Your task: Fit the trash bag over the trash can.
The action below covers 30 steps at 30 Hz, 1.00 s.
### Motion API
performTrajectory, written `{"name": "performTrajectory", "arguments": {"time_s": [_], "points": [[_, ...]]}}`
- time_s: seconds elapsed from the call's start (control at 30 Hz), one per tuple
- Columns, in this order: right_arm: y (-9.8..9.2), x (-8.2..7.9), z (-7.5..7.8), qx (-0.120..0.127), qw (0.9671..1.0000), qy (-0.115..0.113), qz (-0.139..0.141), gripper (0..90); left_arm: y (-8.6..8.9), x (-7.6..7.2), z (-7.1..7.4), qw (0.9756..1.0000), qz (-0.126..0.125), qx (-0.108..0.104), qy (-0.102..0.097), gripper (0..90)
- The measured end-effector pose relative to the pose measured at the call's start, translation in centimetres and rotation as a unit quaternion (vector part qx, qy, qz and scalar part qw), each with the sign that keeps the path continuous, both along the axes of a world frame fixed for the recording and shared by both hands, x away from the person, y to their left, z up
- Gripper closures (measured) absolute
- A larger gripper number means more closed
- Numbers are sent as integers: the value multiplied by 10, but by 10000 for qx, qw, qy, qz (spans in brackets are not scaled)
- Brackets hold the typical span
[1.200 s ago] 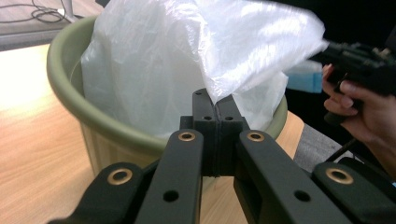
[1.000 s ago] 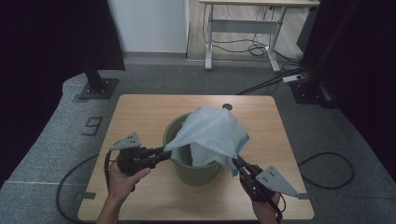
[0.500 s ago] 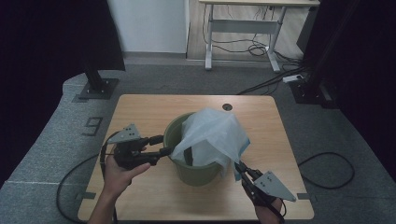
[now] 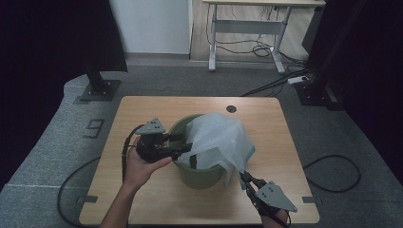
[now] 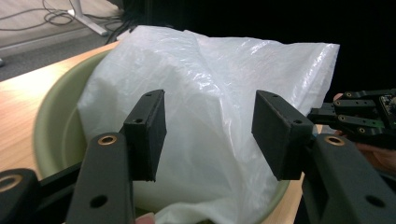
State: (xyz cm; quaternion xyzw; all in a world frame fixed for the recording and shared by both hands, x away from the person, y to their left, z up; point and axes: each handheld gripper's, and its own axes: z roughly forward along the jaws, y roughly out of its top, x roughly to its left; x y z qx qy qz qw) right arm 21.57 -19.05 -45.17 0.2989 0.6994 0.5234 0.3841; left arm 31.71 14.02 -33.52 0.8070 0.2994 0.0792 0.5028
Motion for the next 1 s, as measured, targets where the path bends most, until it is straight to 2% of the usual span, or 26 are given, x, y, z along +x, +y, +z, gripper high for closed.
{"name": "performTrajectory", "arguments": {"time_s": [0.17, 0.33, 0.57, 0.73, 0.83, 0.9, 1.0], "points": [[-1, -1, -2, -54, 10000, 0, -13, 882, -9, 3, -7, 9999, -97, 84, 78, 480], [-2, -1, -2, -22, 10000, -20, -42, 882, -16, 5, -14, 9993, -152, 290, 162, 531], [-4, -1, -3, -20, 10000, -52, -70, 882, -17, 5, -19, 9989, -248, 303, 260, 645], [-3, -1, -3, -16, 10000, -56, -66, 881, -15, 4, -22, 9990, -296, 198, 265, 727], [-2, -1, -4, -25, 10000, -61, -52, 881, -14, 1, -21, 9993, -314, 90, 192, 717], [-3, -1, -4, -19, 10000, -38, -57, 882, -15, -4, -19, 9990, -429, -38, 88, 674], [-3, 0, -4, -24, 10000, -34, -70, 881, -18, -11, -12, 9984, -560, -112, -9, 603]]}}
